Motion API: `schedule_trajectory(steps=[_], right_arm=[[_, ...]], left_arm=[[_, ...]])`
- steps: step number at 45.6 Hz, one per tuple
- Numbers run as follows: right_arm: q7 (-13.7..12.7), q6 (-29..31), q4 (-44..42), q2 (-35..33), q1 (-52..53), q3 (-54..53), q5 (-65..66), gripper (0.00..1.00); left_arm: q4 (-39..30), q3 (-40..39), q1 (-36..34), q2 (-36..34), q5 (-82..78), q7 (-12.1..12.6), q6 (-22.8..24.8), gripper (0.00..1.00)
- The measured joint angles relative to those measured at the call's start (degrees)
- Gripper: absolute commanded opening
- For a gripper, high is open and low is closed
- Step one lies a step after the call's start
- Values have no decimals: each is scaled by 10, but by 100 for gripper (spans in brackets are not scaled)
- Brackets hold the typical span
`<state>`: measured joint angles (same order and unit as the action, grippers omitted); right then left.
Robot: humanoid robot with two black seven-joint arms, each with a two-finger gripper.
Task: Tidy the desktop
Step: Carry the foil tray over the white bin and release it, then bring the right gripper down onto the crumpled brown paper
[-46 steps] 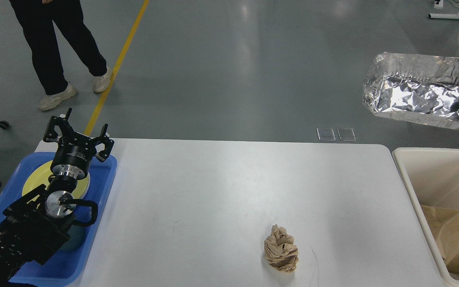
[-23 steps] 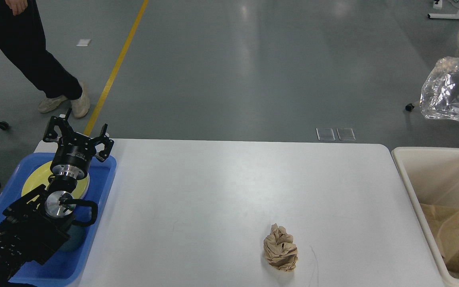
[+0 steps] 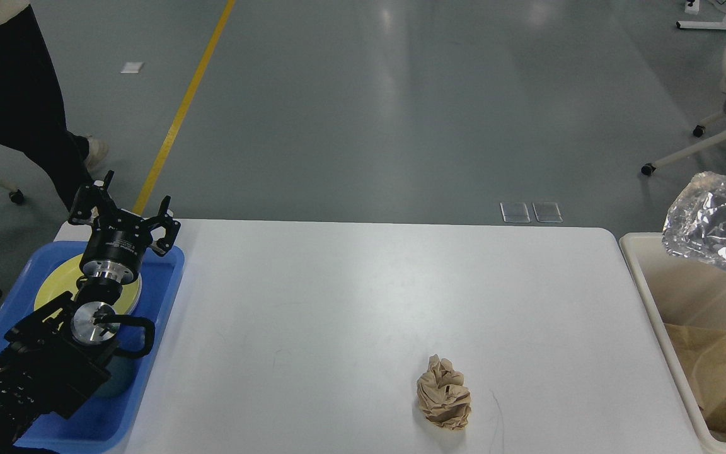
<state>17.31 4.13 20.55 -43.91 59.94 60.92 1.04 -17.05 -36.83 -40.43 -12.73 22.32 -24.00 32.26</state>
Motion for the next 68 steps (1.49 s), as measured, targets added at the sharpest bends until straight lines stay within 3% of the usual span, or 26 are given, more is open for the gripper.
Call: schedule_trajectory(steps=[6,9,10,16,20,36,50,62,68], right_arm=[[0,0,-1,-6,-34,-17,0,0],[-1,0,-1,-8,-48,-27,-1,39],[-1,0,-1,-9,-52,-31,-1,47],[-1,-1,-2,-11,-66,-42,-5,53],[-1,-1,-2,-16,-71,-45,-8,67],[-1,7,10,-38,-67,-45,-8,100],[4,58,31,-55,26,-32,4,100],[6,228,101,-38,234,85,24,99],[4,272,161,-10,331,132,25,99]], left_arm=[[0,0,0,0,0,0,0,97],[0,0,0,0,0,0,0,97],[0,0,0,0,0,0,0,97],[0,0,0,0,0,0,0,97],[0,0,0,0,0,0,0,97],[0,0,0,0,0,0,0,97],[0,0,0,0,0,0,0,97],[0,0,0,0,0,0,0,97],[0,0,0,0,0,0,0,97]])
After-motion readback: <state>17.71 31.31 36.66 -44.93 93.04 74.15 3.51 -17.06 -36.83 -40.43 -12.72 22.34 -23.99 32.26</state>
